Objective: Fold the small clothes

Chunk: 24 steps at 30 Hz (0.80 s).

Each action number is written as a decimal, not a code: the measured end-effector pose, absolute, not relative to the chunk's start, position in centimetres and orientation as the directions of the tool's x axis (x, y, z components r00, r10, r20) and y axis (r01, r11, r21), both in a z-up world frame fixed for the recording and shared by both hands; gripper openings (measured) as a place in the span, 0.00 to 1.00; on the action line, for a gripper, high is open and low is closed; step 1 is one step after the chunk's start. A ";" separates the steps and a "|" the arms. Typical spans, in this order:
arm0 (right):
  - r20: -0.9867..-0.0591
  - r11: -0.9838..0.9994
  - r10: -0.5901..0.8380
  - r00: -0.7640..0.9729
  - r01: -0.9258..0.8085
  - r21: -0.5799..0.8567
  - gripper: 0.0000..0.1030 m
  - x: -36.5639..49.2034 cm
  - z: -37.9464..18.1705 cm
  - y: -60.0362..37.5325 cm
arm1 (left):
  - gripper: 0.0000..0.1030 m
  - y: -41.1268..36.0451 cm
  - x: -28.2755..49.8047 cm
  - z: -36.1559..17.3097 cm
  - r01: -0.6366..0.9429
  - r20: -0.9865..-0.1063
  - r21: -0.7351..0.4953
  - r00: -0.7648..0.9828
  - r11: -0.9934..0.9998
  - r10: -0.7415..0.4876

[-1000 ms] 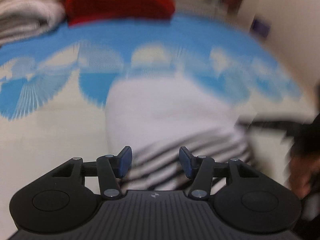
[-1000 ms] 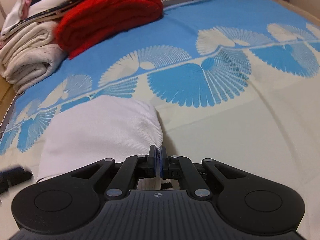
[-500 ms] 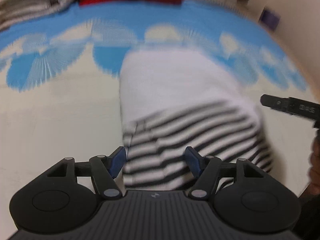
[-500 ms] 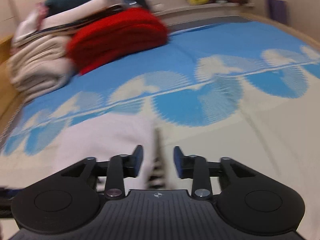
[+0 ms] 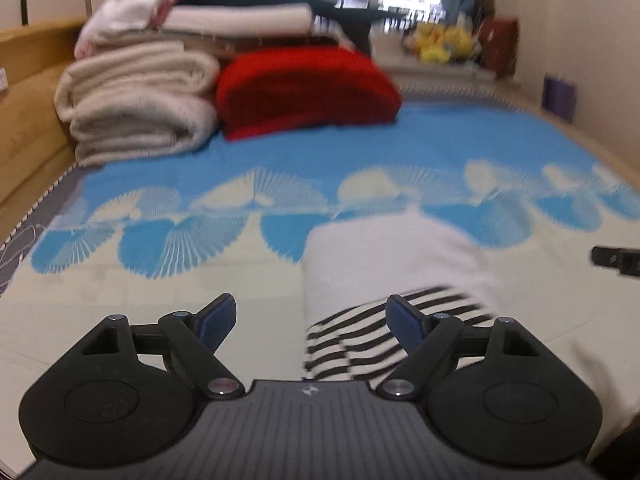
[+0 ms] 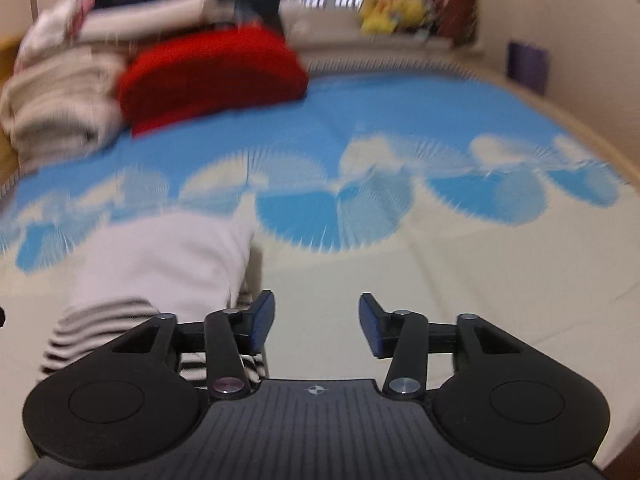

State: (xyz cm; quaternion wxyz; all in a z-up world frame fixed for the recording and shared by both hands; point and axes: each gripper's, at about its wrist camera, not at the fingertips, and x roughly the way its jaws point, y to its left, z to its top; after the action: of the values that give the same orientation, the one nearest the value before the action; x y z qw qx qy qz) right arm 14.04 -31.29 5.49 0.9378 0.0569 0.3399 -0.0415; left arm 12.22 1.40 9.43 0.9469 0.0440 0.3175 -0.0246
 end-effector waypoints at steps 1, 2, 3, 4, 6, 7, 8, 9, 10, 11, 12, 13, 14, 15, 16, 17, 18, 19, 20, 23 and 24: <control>-0.616 0.991 -0.033 0.787 0.108 0.085 0.52 12.8 6.3 -31.3 | 0.83 1.2 10.6 10.4 0.089 -0.585 0.060 0.810 0.994 -0.037; -0.595 0.992 -0.022 0.803 0.093 0.088 0.54 11.5 7.1 -31.2 | 0.84 0.9 9.1 11.1 0.103 -0.572 0.051 0.818 0.993 -0.055; -0.576 0.993 -0.010 0.817 0.075 0.090 0.57 10.3 7.7 -31.0 | 0.84 0.6 7.3 11.8 0.119 -0.561 0.033 0.824 0.992 -0.079; -0.559 0.994 -0.001 0.829 0.062 0.090 0.59 8.9 8.2 -30.7 | 0.84 0.2 5.7 12.3 0.129 -0.555 0.019 0.826 0.991 -0.097; -0.531 0.996 0.004 0.847 0.044 0.077 0.66 5.9 9.2 -29.9 | 0.84 -0.4 3.1 12.8 0.140 -0.546 0.000 0.830 0.990 -0.117; -0.524 0.997 0.003 0.852 0.038 0.067 0.67 4.3 9.4 -29.5 | 0.84 -0.7 1.7 12.8 0.142 -0.547 -0.010 0.828 0.990 -0.125; -0.519 0.997 0.007 0.854 0.032 0.066 0.68 3.1 9.6 -29.2 | 0.85 -0.9 0.6 12.4 0.142 -0.548 -0.018 0.826 0.990 -0.129; -0.517 0.997 0.016 0.856 0.025 0.073 0.70 1.9 9.6 -29.0 | 0.85 -1.0 -0.4 11.8 0.138 -0.544 -0.027 0.829 0.990 -0.130; -0.516 0.997 0.022 0.856 0.021 0.077 0.71 0.7 9.5 -28.7 | 0.85 -1.1 -1.6 10.7 0.138 -0.529 -0.027 0.838 0.990 -0.131; -0.518 0.997 0.022 0.855 0.022 0.077 0.74 -0.1 9.4 -28.5 | 0.85 -1.3 -2.4 9.4 0.142 -0.524 -0.014 0.842 0.990 -0.128; -0.523 0.997 0.017 0.852 0.026 0.075 0.76 -1.1 9.2 -28.1 | 0.87 -1.5 -2.3 7.9 0.142 -0.560 0.011 0.821 0.990 -0.111; -0.529 0.997 0.014 0.848 0.030 0.073 0.77 -1.8 8.8 -27.8 | 0.88 -1.8 -1.5 6.6 0.121 -0.657 0.027 0.751 0.992 -0.074; -0.533 0.997 0.007 0.846 0.034 0.068 0.78 -2.2 8.5 -27.4 | 0.88 -1.6 -0.8 5.9 0.088 -0.704 -0.008 0.707 0.996 -0.068; -0.538 0.998 -0.006 0.843 0.042 0.055 0.78 -2.4 8.2 -27.0 | 0.88 -1.3 -0.6 5.8 0.070 -0.709 -0.055 0.699 0.996 -0.088; -0.542 0.998 -0.016 0.840 0.045 0.040 0.78 -2.5 7.9 -26.6 | 0.92 -1.2 -0.4 5.9 0.061 -0.695 -0.073 0.713 0.995 -0.095; -0.543 0.999 -0.018 0.839 0.039 0.027 0.80 -2.5 7.7 -26.2 | 0.96 -1.4 -0.3 6.0 0.055 -0.683 -0.054 0.727 0.997 -0.077; -0.545 0.999 -0.016 0.839 0.030 0.017 0.82 -2.5 7.6 -25.9 | 0.98 -1.7 -0.3 6.1 0.046 -0.664 -0.017 0.746 0.999 -0.045; -0.550 1.000 -0.015 0.835 0.023 0.008 0.83 -2.3 7.4 -25.7 | 0.99 -1.9 -0.4 6.3 0.038 -0.650 0.002 0.760 0.999 -0.028; -0.556 1.000 -0.014 0.831 0.019 0.005 0.84 -2.2 7.3 -25.5 | 0.99 -1.8 -0.2 6.3 0.035 -0.645 0.002 0.763 0.999 -0.025; -0.579 1.000 0.001 0.815 0.004 0.007 0.84 -1.7 6.7 -25.1 | 0.99 -1.3 0.3 6.0 0.026 -0.674 -0.049 0.737 0.998 -0.053; -0.585 1.000 0.003 0.811 0.000 0.005 0.84 -1.6 6.5 -24.9 | 0.99 -1.4 0.3 5.8 0.026 -0.687 -0.058 0.725 0.998 -0.059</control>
State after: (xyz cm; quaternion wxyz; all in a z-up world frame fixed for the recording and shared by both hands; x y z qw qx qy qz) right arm -1.57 -24.90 6.52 0.9516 0.0026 0.3074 0.0007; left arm 0.25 -1.37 5.80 0.9283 -0.0221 0.3704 -0.0228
